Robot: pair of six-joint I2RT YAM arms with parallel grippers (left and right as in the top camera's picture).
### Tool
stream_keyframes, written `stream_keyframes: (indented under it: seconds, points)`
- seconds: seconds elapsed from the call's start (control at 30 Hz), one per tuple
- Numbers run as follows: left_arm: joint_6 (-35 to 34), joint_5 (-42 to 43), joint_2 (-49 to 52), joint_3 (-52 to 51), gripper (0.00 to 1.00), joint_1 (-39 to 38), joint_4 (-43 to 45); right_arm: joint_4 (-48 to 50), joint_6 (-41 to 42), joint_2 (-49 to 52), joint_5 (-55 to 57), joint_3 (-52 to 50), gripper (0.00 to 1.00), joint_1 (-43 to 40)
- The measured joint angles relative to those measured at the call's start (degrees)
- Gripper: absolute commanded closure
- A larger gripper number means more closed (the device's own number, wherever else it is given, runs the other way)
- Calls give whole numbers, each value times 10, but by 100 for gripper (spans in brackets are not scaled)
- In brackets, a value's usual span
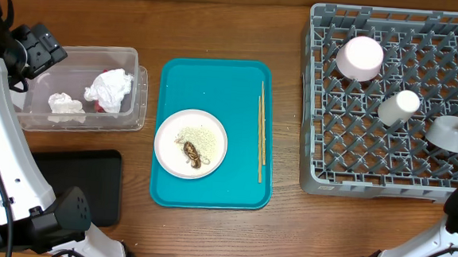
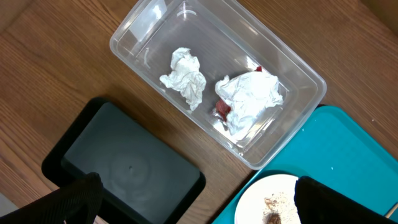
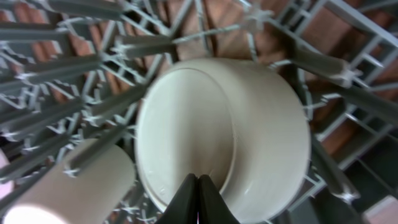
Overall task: Sort waste into correct bins and load items into the dishwasher
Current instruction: 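Lower the pale green bowl into the rack's right side and release it, then move the right gripper back left over the chopsticks on the teal tray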
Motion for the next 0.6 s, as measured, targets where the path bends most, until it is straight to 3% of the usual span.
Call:
stream_keyframes:
  seconds: [0.43, 0.6]
  points:
    - [0, 0, 0, 0, 0, 0, 0, -93, 26, -2, 30, 0, 96, -3]
    - [0, 0, 0, 0, 0, 0, 0, -113, 24, -53, -1, -6, 96, -5]
